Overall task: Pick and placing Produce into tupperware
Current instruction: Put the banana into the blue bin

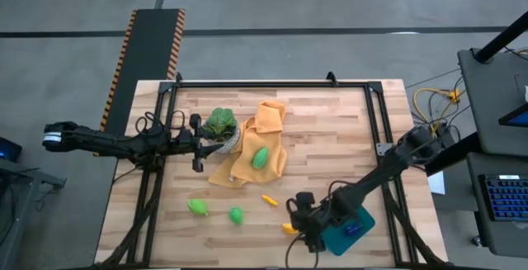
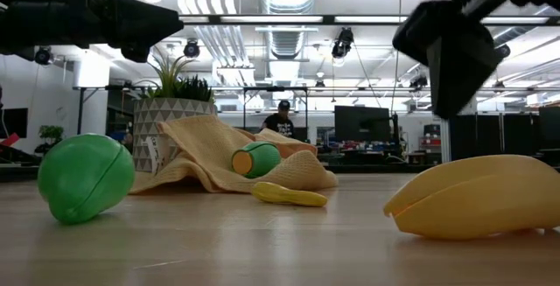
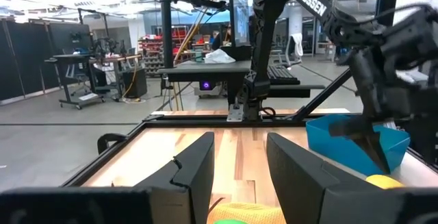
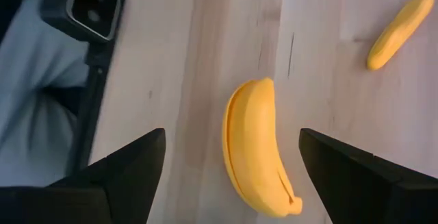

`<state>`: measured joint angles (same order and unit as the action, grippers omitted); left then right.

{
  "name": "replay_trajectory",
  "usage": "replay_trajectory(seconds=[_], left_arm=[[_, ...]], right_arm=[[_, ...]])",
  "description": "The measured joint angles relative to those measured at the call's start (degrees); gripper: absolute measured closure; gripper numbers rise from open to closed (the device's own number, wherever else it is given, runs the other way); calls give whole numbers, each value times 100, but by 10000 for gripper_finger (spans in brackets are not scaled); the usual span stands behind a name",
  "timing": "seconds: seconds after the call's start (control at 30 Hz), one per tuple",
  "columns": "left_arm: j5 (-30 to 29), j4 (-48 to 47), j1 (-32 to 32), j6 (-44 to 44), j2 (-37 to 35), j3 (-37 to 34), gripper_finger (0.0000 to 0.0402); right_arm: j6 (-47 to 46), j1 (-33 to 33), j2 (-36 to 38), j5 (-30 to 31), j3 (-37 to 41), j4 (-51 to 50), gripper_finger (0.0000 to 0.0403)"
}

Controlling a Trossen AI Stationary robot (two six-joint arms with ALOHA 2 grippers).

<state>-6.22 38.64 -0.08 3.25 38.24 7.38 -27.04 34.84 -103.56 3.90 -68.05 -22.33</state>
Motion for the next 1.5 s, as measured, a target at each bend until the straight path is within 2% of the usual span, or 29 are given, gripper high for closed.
replay_trajectory(seconds=[0.6,1.1,1.2,1.5], left_arm=[[0,-9,-2,13,9,-2,281],[0,-7,0,9,9,-20,281],[0,-7,-2,7,9,-18,281],[0,-9,0,4,9,-20,281]], right_arm=[[0,-183,-870,79,10,21,76],[27,-217,-877,180,15,22,80],[26,-222,-877,212,19,11,103],[25,-233,-877,275,11,-54,212]])
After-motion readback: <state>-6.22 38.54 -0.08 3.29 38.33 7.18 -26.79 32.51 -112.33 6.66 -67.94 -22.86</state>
